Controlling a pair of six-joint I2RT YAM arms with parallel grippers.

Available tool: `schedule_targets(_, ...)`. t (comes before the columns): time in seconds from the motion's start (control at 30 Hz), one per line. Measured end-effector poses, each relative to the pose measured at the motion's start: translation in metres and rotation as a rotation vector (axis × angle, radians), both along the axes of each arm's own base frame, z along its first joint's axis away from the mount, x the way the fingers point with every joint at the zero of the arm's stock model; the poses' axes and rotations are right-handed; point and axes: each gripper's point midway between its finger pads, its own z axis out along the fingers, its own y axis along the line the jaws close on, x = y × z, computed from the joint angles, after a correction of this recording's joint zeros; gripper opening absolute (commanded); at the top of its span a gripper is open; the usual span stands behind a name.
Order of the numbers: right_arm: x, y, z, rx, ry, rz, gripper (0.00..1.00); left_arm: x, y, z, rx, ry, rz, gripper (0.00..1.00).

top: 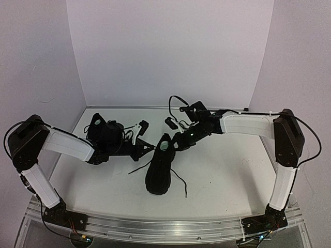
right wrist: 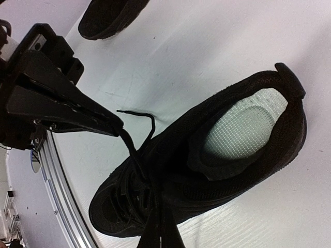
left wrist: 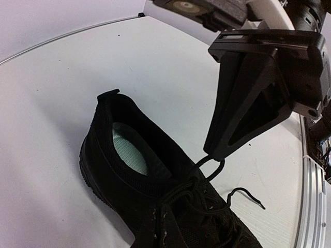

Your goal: Tie the shoes

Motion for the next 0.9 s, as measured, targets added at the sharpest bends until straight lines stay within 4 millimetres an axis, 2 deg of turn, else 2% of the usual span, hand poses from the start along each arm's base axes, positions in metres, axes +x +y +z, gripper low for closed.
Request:
schedule_targets(0.1, 0.001, 0.000, 0.005, 0.021, -0.006, -0.017, 0.00, 0.000, 0.000, 0.000, 0.000, 0.000, 0.001, 0.01)
schedule_targets(0.23, 0.001, 0.000, 0.003, 0.038, 0.003, -0.034, 0.00, 0.001, 0.001, -0.001, 0.003, 0.000, 0.008, 0.08)
schedule_targets(0.43, -0.003, -0.001, -0.005, 0.046, 0.035, -0.042, 0.00, 0.003, 0.004, 0.000, 0.015, 0.002, 0.029, 0.32)
schedule_targets(0.53, -0.003, 0.000, -0.005, 0.053, 0.041, -0.045, 0.00, 0.002, 0.009, 0.012, 0.008, -0.019, 0.044, 0.40)
schedule_targets(0.63, -0.003, 0.001, -0.004, 0.065, 0.040, -0.048, 0.00, -0.003, 0.018, 0.034, -0.020, -0.067, 0.060, 0.44)
schedule_targets(0.8, -0.002, 0.002, -0.003, 0.072, 0.040, -0.051, 0.00, -0.014, 0.036, 0.064, -0.008, -0.195, 0.075, 0.47)
schedule_targets(0.9, -0.002, 0.002, -0.004, 0.073, 0.043, -0.055, 0.00, -0.027, 0.036, 0.068, 0.064, -0.305, 0.020, 0.45)
